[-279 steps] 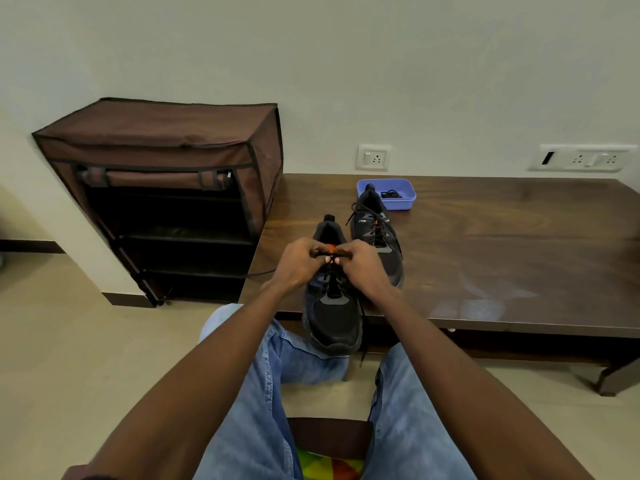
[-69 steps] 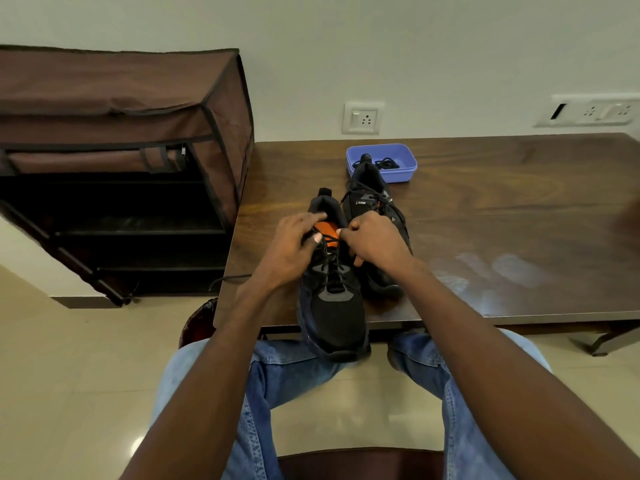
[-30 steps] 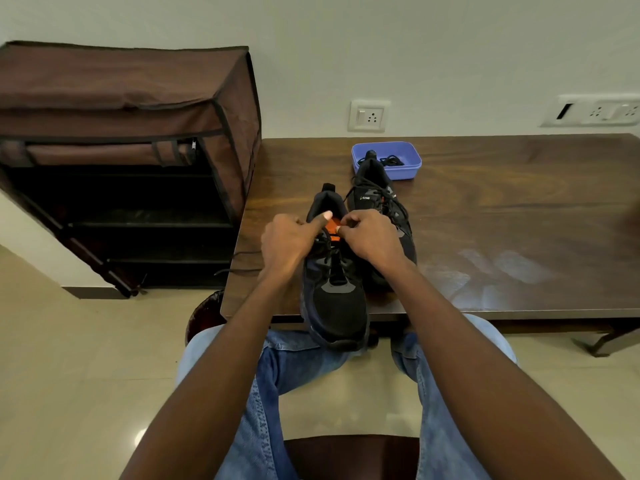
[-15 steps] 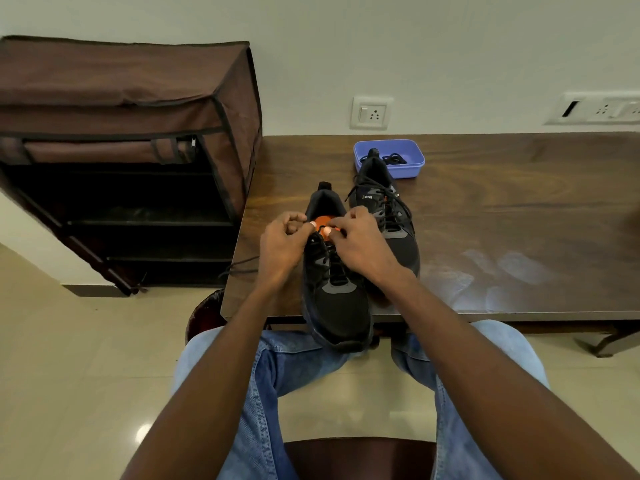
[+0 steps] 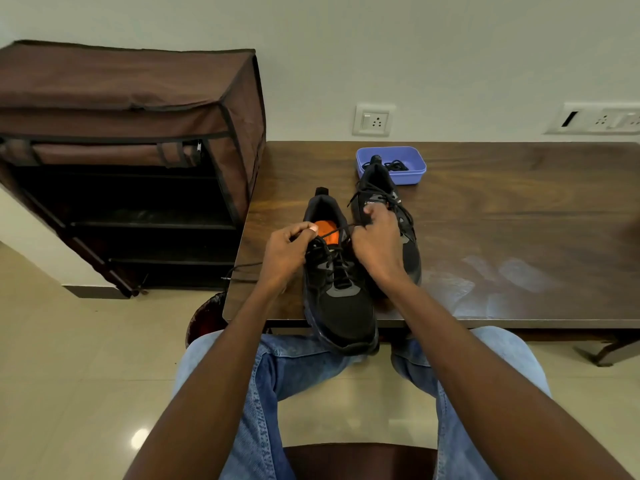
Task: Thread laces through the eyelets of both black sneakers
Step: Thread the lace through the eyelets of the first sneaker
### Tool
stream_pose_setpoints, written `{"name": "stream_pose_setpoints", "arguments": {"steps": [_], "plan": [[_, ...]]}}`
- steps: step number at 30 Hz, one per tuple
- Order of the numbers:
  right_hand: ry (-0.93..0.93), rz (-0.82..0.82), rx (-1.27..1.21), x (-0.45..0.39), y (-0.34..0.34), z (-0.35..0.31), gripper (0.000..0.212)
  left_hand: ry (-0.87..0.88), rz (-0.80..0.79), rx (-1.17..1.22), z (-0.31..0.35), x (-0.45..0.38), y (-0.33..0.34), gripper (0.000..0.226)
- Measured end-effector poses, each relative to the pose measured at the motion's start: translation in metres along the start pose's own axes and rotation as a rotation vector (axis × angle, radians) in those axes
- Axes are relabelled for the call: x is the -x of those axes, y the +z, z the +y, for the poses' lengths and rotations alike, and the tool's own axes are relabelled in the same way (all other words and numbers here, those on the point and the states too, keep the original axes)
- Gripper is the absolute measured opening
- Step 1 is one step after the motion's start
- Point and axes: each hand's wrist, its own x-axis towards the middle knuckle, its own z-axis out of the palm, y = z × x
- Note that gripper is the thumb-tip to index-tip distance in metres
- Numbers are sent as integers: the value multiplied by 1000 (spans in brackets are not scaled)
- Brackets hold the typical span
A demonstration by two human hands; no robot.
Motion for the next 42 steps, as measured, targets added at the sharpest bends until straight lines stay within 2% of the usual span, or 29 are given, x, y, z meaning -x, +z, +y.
{"name": "stream_pose_setpoints", "arguments": {"steps": [1,3,5,8,10,12,14,15,16,17,19,21,23,25,27,31,32,34,35,37,38,40,42], "plan": [[-170,-20,97,-1,3,0,38,-7,-1,23,1,1,0,18],[-393,-110,257,-5,16,6,35,-4,-14,53,0,2,0,19],[-429,-145,392,-6,23,11,19,17,-28,50,0,3,1,23],[-438,-22,322,-1,19,6,12,28,-30,33,-2,1,2,22],[-324,162,195,1,13,1,15,31,-32,32,-4,0,2,21],[-58,351,0,-2,7,-3,14,18,-29,39,-5,-1,3,20],[197,439,-157,-6,-1,-2,15,6,-19,39,-5,-2,4,19],[248,442,-117,-8,-5,-2,17,3,-11,33,-5,-2,4,19],[224,420,-5,-7,-8,-1,22,0,-6,29,-4,-2,4,19],[124,370,117,-6,-8,0,30,-4,-5,29,-4,-2,4,18],[-179,187,314,-1,-4,0,41,-1,-10,39,-4,-1,3,18],[-367,-24,461,3,6,3,40,8,-9,47,-3,0,3,19],[-388,-130,480,4,12,6,31,17,-6,40,-2,1,3,20],[-389,-93,384,3,13,5,23,12,-6,34,-4,0,4,19],[-335,30,239,4,11,0,19,15,-9,24,-6,-2,4,19],[116,393,-166,-8,-9,-3,22,15,1,21,-7,-3,6,18],[203,405,-171,-10,-14,-4,22,21,4,12,-7,-3,6,18],[268,337,22,-9,-16,-2,21,25,6,-5,-8,-3,6,18],[189,291,130,-7,-14,0,27,25,2,-6,-8,-3,6,18],[-155,195,248,-1,-5,1,44,28,-2,-7,-10,-3,5,18],[-310,119,278,1,0,2,46,32,-3,-8,-10,-3,5,19],[-440,-52,352,1,10,4,40,41,-5,-12,-11,-4,3,20],[-468,-129,365,-3,16,8,30,41,-18,-9,-12,-5,1,21]]}}
